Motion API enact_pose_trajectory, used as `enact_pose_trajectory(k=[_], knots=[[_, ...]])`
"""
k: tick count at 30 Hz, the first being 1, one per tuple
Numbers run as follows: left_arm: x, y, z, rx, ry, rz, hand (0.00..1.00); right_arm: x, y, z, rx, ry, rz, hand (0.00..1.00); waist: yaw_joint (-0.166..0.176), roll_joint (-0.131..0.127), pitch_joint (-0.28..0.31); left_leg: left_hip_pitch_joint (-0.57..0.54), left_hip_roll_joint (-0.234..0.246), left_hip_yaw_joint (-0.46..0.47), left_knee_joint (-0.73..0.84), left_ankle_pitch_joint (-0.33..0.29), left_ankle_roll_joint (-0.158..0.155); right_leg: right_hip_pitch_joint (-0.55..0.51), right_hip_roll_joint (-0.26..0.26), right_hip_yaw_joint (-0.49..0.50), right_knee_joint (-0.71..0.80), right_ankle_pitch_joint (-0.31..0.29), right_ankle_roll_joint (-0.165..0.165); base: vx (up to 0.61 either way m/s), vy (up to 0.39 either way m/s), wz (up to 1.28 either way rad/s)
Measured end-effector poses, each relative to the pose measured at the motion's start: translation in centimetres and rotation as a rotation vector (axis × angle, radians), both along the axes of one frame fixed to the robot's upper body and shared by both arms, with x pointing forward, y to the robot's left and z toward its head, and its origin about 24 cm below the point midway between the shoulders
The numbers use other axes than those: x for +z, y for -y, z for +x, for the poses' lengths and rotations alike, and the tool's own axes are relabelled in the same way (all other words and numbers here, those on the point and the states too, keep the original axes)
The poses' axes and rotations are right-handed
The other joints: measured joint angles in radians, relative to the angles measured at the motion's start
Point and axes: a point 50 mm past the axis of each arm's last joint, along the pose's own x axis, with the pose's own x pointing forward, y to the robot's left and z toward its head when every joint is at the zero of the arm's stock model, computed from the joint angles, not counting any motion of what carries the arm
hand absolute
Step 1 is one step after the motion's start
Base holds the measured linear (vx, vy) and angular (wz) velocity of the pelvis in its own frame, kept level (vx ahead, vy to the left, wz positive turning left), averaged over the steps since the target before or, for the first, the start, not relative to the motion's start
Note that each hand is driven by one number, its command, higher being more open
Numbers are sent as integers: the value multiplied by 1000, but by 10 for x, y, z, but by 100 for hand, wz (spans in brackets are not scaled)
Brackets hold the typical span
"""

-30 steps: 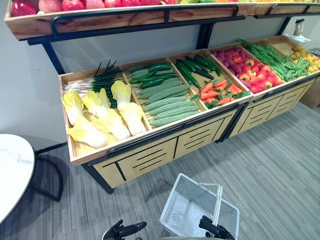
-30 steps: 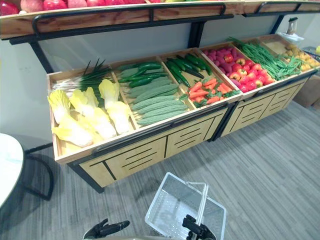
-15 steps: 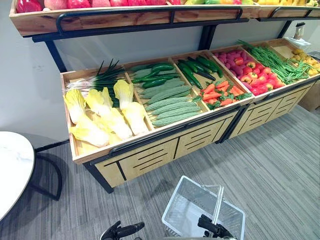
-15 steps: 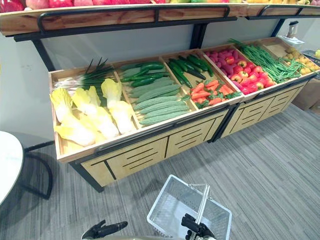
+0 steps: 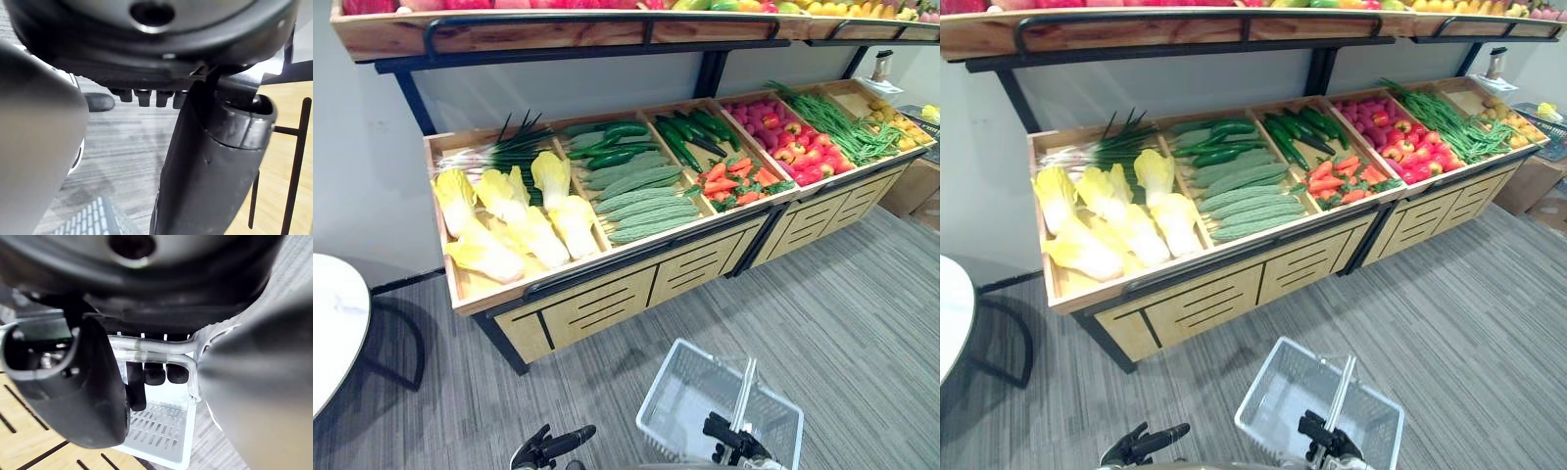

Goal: Pick vegetable in the basket

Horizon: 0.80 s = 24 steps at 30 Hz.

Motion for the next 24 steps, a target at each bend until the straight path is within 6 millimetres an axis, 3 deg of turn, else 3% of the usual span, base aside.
enact_pose_trajectory(k=[1,3,6,8,9,10,11,12,13,14,16,17,18,19,21,22,23,24], knots=[[0,-4,-1,-20,-11,12,100,0,1,-2,-20,0,12,0,-6,-10,0,14,3,-23,0,3,9,-13,-6,13,-5,-58,5,-16,12,57],[1,-6,-1,-23,-8,15,100,-1,2,-4,-35,-2,19,0,-5,-19,4,28,11,-29,0,3,10,-14,-9,40,-123,-68,4,-9,-36,56],[1,-7,-1,1,-1,10,100,0,2,-3,-68,6,31,0,-4,-19,4,51,22,-12,1,0,5,-14,-22,83,-341,-11,9,57,-79,13],[1,-8,-2,37,3,8,100,-1,0,-3,-66,4,45,0,0,-25,1,66,26,23,2,-14,-16,-2,-25,105,-460,33,6,167,-97,-18],[1,-7,-3,43,5,5,100,-1,0,-3,-70,7,50,0,0,-21,0,73,36,37,19,-30,-42,6,-16,119,-470,102,4,244,-172,-24],[1,-3,-2,40,8,-5,100,0,0,-1,-56,14,43,0,-1,-12,0,72,66,43,71,-62,-77,2,2,118,-432,104,-11,323,-260,-24],[0,-1,-2,41,7,-12,100,1,0,0,-45,17,34,0,-2,-4,-1,72,83,48,98,-82,-91,-4,8,113,-407,93,-25,297,-272,-18],[-1,4,-4,35,-3,-22,100,1,1,-1,-45,14,30,0,-6,17,-16,71,125,50,142,-111,-110,-9,33,106,-366,41,-39,342,-290,-6],[-2,6,-8,32,-14,-22,100,-1,-1,-4,-50,4,33,0,-5,22,-31,60,153,50,221,-132,-113,-3,49,93,-364,15,-51,398,-296,6],[1,1,-3,30,15,-8,100,-2,-1,-7,-53,-9,32,0,-4,24,-35,-16,207,52,428,-161,-73,26,62,87,-371,-9,-64,488,-364,16],[4,-2,3,76,58,-9,100,-3,0,-10,-44,-25,26,0,-3,41,-40,-111,297,24,676,-143,-37,83,93,81,-407,-18,-79,403,-284,10],[5,-2,5,115,85,-11,100,-4,0,-13,-20,-45,8,0,0,60,-41,-189,351,-48,864,-141,-23,137,123,81,-445,-25,-99,415,-136,-7],[6,0,10,125,104,-15,100,-5,0,-15,-9,-70,4,0,5,64,-41,-247,343,-96,976,-179,-55,184,131,86,-469,-33,-110,512,-62,-27],[7,1,14,122,109,-13,100,-7,-1,-17,0,-93,4,0,18,58,-41,-264,319,-93,990,-211,-73,213,129,110,-483,-33,-111,505,51,-62],[8,3,19,110,115,-15,100,-7,-5,-13,8,-95,5,0,33,44,-35,-288,240,-56,882,-266,-64,236,112,171,-495,-34,-111,395,98,-82],[8,7,21,107,119,-28,100,-6,-6,-8,8,-84,5,0,33,42,-32,-304,164,-36,660,-240,-43,238,104,212,-485,-43,-96,359,157,-82],[7,10,21,94,114,-32,100,-6,-2,-7,8,-83,-2,0,34,52,-34,-299,127,-26,517,-183,0,236,111,238,-460,-62,-66,359,162,-78],[7,7,21,91,115,-23,100,-7,-8,-9,6,-94,6,0,36,26,-37,-272,109,-18,504,-178,-3,230,93,259,-434,-80,-54,380,120,-47]])
